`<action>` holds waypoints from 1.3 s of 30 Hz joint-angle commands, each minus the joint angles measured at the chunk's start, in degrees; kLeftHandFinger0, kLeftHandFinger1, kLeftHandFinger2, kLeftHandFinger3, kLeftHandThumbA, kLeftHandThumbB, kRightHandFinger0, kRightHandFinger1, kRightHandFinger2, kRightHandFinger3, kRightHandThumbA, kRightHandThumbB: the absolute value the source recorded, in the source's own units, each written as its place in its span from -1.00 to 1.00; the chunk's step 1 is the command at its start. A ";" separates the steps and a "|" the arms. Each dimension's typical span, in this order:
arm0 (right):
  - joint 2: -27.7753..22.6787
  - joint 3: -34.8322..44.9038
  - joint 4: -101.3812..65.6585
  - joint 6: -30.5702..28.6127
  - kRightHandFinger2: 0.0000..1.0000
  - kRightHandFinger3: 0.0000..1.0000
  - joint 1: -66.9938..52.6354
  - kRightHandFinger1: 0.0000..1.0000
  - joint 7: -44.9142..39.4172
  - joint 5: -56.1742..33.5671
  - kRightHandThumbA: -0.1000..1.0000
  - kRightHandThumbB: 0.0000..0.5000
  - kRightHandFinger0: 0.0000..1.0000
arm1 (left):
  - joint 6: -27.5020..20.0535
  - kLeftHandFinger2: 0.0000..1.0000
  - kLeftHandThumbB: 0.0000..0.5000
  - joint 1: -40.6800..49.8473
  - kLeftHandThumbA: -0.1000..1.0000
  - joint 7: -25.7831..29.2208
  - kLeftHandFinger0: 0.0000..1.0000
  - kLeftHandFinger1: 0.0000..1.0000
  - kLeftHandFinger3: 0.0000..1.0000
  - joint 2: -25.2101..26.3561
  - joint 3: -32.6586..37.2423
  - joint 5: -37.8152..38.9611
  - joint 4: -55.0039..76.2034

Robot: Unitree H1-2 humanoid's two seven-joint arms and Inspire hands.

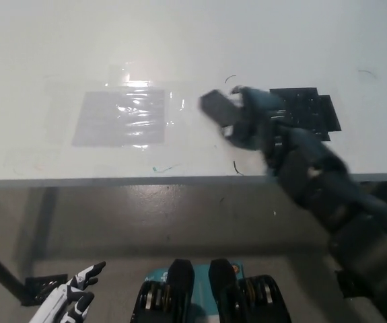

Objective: A whiteboard eraser is kept on the black marked spot on the table infront of the robot and the robot uses its right hand to swipe it back and forth on the table twice to clean it

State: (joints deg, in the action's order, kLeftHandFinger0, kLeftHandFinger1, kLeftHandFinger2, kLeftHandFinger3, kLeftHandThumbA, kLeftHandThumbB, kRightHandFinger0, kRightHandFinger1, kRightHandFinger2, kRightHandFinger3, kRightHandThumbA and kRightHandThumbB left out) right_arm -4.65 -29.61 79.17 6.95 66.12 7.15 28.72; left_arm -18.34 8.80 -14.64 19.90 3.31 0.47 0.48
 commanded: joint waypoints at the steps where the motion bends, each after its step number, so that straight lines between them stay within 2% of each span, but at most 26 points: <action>1: -9.79 0.06 0.18 1.04 -0.24 0.67 -3.33 -0.51 -0.02 1.02 -0.75 -0.38 -0.57 | -1.95 1.00 0.60 0.31 0.87 -0.39 1.00 1.00 1.00 0.94 -0.32 -0.38 0.98; 2: -11.87 0.24 0.42 1.33 -0.22 0.96 -4.22 -0.55 -0.13 0.88 -0.76 -0.37 -0.62 | -1.78 1.00 0.59 0.26 0.86 -0.43 1.00 1.00 1.00 0.97 -0.35 -0.27 1.03; 3: -14.50 0.49 0.49 0.77 -0.27 1.00 -5.60 -0.55 0.16 0.70 -0.80 -0.36 -0.65 | -1.39 1.00 0.60 0.22 0.86 -0.55 1.00 1.00 1.00 0.96 -0.29 -0.09 1.01; 4: -15.19 0.53 0.42 0.58 -0.27 0.96 -5.98 -0.55 0.21 0.66 -0.84 -0.36 -0.65 | -1.25 1.00 0.61 0.21 0.86 -0.62 1.00 1.00 1.00 0.97 -0.27 0.01 0.97; 5: -16.68 0.90 0.49 -0.03 -0.36 0.99 -6.94 -0.70 0.46 0.25 -0.83 -0.40 -0.83 | -1.40 1.00 0.61 0.30 0.86 -0.54 1.00 1.00 1.00 0.94 -0.27 -0.14 0.84; 6: -18.35 0.82 0.33 0.43 -0.24 1.00 -7.98 -0.60 1.00 0.47 -0.64 -0.30 -0.75 | -1.55 1.00 0.61 0.45 0.85 -0.64 1.00 1.00 1.00 0.94 -0.15 -0.16 0.75; 7: -19.00 0.80 0.20 0.74 -0.31 1.00 -8.34 -0.72 1.04 0.52 -0.60 -0.27 -0.89 | -1.64 1.00 0.60 0.51 0.85 -0.61 1.00 1.00 1.00 0.89 -0.11 -0.25 0.76; 10: -22.27 2.19 -0.37 -0.32 -0.40 0.98 -11.09 -0.77 2.06 -0.60 -0.75 -0.32 -0.95 | -1.81 1.00 0.58 1.32 0.83 -0.64 1.00 1.00 1.00 0.40 0.29 -0.15 0.75; 11: -22.85 1.86 -0.51 -0.34 -0.38 0.85 -11.63 -0.74 2.18 -0.06 -0.76 -0.38 -0.94 | -2.00 1.00 0.57 1.51 0.83 -0.59 1.00 1.00 1.00 0.36 0.36 -0.27 0.67; 13: -24.17 1.91 -0.21 -0.07 0.30 1.00 -12.24 0.05 0.82 -0.02 -0.68 -0.42 -0.26 | -1.57 1.00 0.59 1.90 0.84 -0.58 1.00 1.00 1.00 0.37 0.39 -0.28 0.84; 14: -24.34 2.08 -0.18 -0.07 0.34 1.00 -12.31 0.15 0.58 -0.20 -0.65 -0.43 -0.12 | -1.48 1.00 0.59 1.93 0.84 -0.61 1.00 1.00 1.00 0.39 0.41 -0.24 0.88; 16: -25.57 2.89 -0.73 -0.51 0.18 1.00 -13.05 -0.15 0.34 -0.82 -0.71 -0.37 -0.48 | -0.89 1.00 0.63 1.94 0.84 -0.55 1.00 1.00 1.00 0.32 0.32 -0.11 1.04; 17: -26.09 3.42 -1.17 -0.89 0.30 0.89 -13.66 0.03 1.07 -1.11 -0.73 -0.29 -0.32 | -0.80 1.00 0.62 1.98 0.83 -0.53 1.00 1.00 1.00 0.33 0.31 -0.20 1.21; 18: -26.41 4.19 -1.51 -1.18 0.48 0.58 -14.09 0.26 1.83 -1.64 -0.79 -0.22 -0.09 | -0.87 1.00 0.61 1.90 0.83 -0.63 1.00 1.00 1.00 0.44 0.32 -0.17 1.28; 20: -26.57 4.93 -2.28 -0.79 0.38 0.19 -14.35 0.22 2.35 -1.77 -0.81 -0.19 -0.12 | -1.09 1.00 0.57 1.78 0.82 -0.74 1.00 1.00 1.00 0.52 0.34 -0.20 1.24; 22: -26.55 5.17 -2.67 -0.36 0.56 0.07 -14.27 0.48 2.23 -1.65 -0.79 -0.19 0.13 | -1.36 1.00 0.55 1.74 0.82 -0.72 1.00 1.00 1.00 0.51 0.31 -0.35 1.14; 23: -26.27 4.79 -2.42 -0.49 0.45 0.15 -13.84 0.35 2.07 -1.24 -0.78 -0.23 0.06 | -1.50 1.00 0.56 1.67 0.81 -0.79 1.00 1.00 1.00 0.54 0.31 -0.25 0.89; 27: -25.24 4.14 -2.68 0.22 0.50 0.69 -12.85 0.34 1.20 -0.65 -0.67 -0.35 0.00 | -1.09 1.00 0.61 1.70 0.83 -0.91 1.00 1.00 1.00 0.74 0.15 0.06 1.08; 30: -23.19 4.04 -2.64 0.91 0.20 0.74 -11.92 -0.02 1.48 -0.60 -0.65 -0.37 -0.28 | -0.57 1.00 0.65 1.77 0.83 -0.81 1.00 1.00 1.00 0.70 0.00 0.13 1.30; 31: -22.06 3.98 -2.85 0.95 0.07 0.50 -11.79 -0.15 2.35 -0.46 -0.66 -0.31 -0.46 | -0.82 1.00 0.63 1.81 0.82 -0.94 1.00 1.00 1.00 0.73 0.07 0.27 1.30; 32: -21.18 4.44 -2.41 0.99 -0.20 0.72 -11.38 -0.53 2.08 -1.02 -0.68 -0.31 -0.87 | -0.97 1.00 0.60 1.79 0.82 -0.89 1.00 1.00 1.00 0.67 0.06 0.24 1.19; 33: -20.25 3.66 -2.28 0.89 -0.37 0.87 -10.99 -0.77 1.85 -0.31 -0.66 -0.31 -0.99 | -1.17 1.00 0.59 1.80 0.81 -0.83 1.00 1.00 1.00 0.62 0.06 0.19 1.09; 34: -19.11 3.01 -1.92 1.07 -0.38 0.89 -10.47 -0.77 1.36 0.20 -0.60 -0.32 -1.00 | -1.14 1.00 0.60 1.88 0.81 -0.75 1.00 1.00 1.00 0.54 0.07 0.09 1.14; 35: -17.33 3.47 -1.50 0.75 -0.16 0.90 -9.89 -0.40 1.31 -0.53 -0.65 -0.35 -0.64 | -1.03 1.00 0.62 1.93 0.81 -0.60 1.00 1.00 1.00 0.46 0.03 -0.08 1.25; 37: -15.14 3.22 -0.95 1.27 -0.33 1.00 -9.04 -0.65 0.94 -0.43 -0.78 -0.40 -0.84 | -1.10 1.00 0.63 2.00 0.82 -0.55 1.00 1.00 1.00 0.40 0.05 -0.21 1.25; 39: -12.85 2.80 -1.18 1.38 -0.35 1.00 -8.40 -0.66 0.91 -0.08 -0.88 -0.34 -0.84 | -1.27 1.00 0.62 1.98 0.82 -0.58 1.00 1.00 1.00 0.41 0.04 -0.14 1.16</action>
State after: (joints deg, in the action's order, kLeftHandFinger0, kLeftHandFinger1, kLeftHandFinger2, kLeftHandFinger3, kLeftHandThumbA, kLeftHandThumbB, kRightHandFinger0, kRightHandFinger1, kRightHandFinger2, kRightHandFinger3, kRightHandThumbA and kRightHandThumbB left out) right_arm -22.29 -25.83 76.46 5.75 57.83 11.23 27.84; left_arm -18.27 10.40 -14.99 19.84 3.57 0.49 0.50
